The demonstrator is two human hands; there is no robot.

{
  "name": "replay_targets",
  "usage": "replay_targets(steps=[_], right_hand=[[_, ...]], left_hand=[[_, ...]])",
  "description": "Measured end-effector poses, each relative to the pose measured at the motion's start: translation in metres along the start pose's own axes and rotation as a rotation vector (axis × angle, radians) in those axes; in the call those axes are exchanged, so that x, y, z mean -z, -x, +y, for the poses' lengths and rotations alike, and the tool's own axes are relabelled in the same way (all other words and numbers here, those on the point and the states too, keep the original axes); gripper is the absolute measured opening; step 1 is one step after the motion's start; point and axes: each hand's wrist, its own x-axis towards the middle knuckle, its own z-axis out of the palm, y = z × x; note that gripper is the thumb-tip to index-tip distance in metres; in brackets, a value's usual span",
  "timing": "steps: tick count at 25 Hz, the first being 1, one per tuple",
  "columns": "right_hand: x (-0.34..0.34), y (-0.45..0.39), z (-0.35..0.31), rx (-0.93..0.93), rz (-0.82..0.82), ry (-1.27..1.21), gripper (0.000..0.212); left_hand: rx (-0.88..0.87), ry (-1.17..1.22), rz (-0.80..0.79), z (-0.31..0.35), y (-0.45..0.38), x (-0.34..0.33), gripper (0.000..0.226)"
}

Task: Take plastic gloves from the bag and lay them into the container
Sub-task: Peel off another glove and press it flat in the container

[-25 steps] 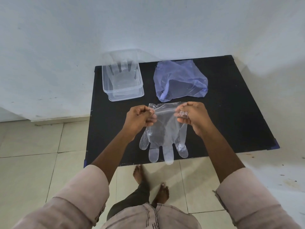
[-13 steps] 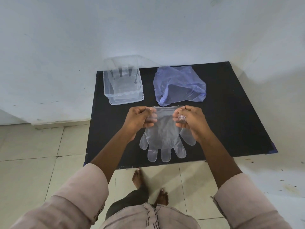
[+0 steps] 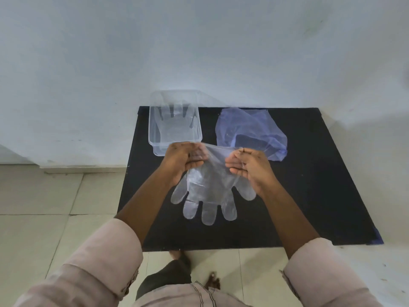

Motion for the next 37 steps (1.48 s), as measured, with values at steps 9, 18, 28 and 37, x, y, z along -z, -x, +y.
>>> replay_targets(steps=[9,18,28,37], right_hand=[[-0.099,-0.126,-0.094,0.027,-0.086,0.042,0.022],[-0.165,-0.253,-0.168,0.091,-0.043,0.041,0.015],[-0.173,-0.269,-0.208,0.702,-0.04,-0.139,0.019],[-0.166,-0.244,-0.035,0.463,-0.05,0.055,0.017]], left_hand=[[-0.052,-0.089,0.065,0.107,-0.115,0.084,0.021],[-0.108,-0.158,0.214,0.185,-0.231,0.116,0.017],[-0.653,-0.067,0.265,0.229,-0.234,0.104,0.018],[-0.379,-0.209,0.281,0.07,-0.214,0.136,0.018]])
